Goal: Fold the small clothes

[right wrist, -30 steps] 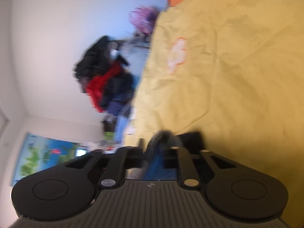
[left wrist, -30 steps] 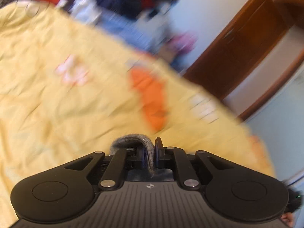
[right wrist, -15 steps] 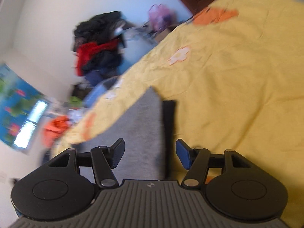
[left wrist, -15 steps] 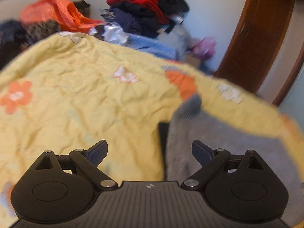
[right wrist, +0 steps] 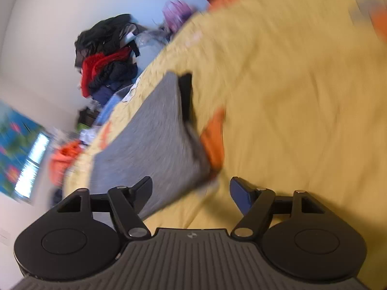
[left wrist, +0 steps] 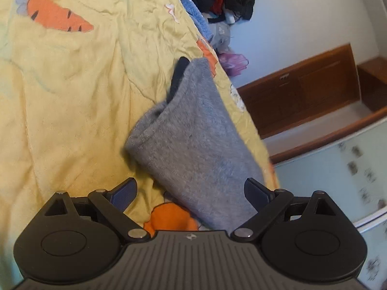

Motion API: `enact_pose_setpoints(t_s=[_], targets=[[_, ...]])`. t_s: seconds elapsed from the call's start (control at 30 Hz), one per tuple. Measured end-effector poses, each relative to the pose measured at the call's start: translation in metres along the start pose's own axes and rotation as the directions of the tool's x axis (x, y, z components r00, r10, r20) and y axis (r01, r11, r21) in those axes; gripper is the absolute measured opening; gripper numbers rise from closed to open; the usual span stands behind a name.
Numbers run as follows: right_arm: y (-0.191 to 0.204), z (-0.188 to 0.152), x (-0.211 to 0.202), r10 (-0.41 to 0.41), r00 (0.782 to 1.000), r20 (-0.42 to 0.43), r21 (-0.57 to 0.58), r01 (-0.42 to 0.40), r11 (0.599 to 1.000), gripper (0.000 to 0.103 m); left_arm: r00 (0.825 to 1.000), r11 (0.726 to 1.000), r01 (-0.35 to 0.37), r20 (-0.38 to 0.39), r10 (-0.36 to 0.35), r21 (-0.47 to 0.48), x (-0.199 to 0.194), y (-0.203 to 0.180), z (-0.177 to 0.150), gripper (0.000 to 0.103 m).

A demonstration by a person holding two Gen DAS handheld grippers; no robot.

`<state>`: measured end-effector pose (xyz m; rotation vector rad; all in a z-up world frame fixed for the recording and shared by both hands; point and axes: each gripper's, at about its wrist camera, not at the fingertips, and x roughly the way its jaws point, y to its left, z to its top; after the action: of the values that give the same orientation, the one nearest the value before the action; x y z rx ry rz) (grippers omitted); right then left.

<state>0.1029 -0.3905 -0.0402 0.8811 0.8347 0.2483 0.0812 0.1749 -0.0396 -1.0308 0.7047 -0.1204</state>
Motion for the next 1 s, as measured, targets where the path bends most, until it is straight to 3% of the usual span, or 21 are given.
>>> enact_pose_setpoints(t_s=[0.2, 0.4, 0.5, 0.53, 0.57, 0.6, 0.63, 0.67, 0.7, 0.8, 1.0], targets=[[0.014, 0.005, 0.029, 0.052, 0.997, 0.048, 0.047, -0.055, 0.997, 0.092, 0.991, 0.990, 0.100, -0.074, -0.108, -0.102, 0.027, -0.003, 0.015, 0.100], [0.028, 0.023, 0.063, 0.055, 0.998, 0.039, 0.033, -0.056, 0.998, 0.092, 0.995, 0.984, 0.089, -0.018, -0.093, -0.155, 0.026, 0.003, 0.027, 0.100], [0.028, 0.028, 0.070, 0.081, 0.996, 0.037, 0.057, -0.083, 0.995, 0.091, 0.998, 0.992, 0.067, 0.022, -0.065, -0.107, 0.031, -0.003, 0.029, 0.097], [0.028, 0.030, 0.073, 0.090, 0.995, 0.043, 0.064, -0.093, 0.994, 0.085, 0.999, 0.997, 0.023, 0.041, -0.021, -0.071, 0.035, -0.008, 0.029, 0.091], [0.027, 0.031, 0.076, 0.094, 0.995, 0.039, 0.074, -0.097, 0.993, 0.078, 0.998, 0.999, -0.037, 0.044, 0.039, -0.039, 0.041, -0.012, 0.028, 0.063], [0.026, 0.032, 0.080, 0.084, 0.996, 0.026, 0.087, -0.086, 0.993, 0.058, 0.995, 0.996, -0.089, 0.033, 0.089, -0.018, 0.048, -0.014, 0.027, 0.031], [0.023, 0.034, 0.086, 0.070, 0.998, -0.005, 0.106, -0.069, 0.992, 0.032, 0.991, 0.992, -0.130, 0.033, 0.130, -0.006, 0.054, -0.012, 0.026, 0.018], [0.020, 0.034, 0.093, 0.059, 0.998, -0.037, 0.126, -0.054, 0.991, 0.021, 0.988, 0.989, -0.151, 0.032, 0.151, -0.003, 0.059, -0.010, 0.026, 0.006], [0.017, 0.033, 0.098, 0.040, 0.998, -0.051, 0.135, -0.032, 0.990, 0.013, 0.989, 0.989, -0.146, 0.036, 0.146, -0.004, 0.060, -0.010, 0.027, 0.005], [0.021, 0.032, 0.098, 0.040, 0.998, -0.041, 0.114, -0.035, 0.993, 0.012, 0.983, 0.981, -0.184, 0.042, 0.181, 0.059, 0.057, -0.028, 0.033, 0.005], [0.054, 0.042, 0.060, 0.161, 0.987, 0.021, 0.061, -0.162, 0.985, 0.012, 0.997, 0.983, -0.059, 0.055, 0.050, 0.176, 0.000, -0.082, 0.040, 0.004]])
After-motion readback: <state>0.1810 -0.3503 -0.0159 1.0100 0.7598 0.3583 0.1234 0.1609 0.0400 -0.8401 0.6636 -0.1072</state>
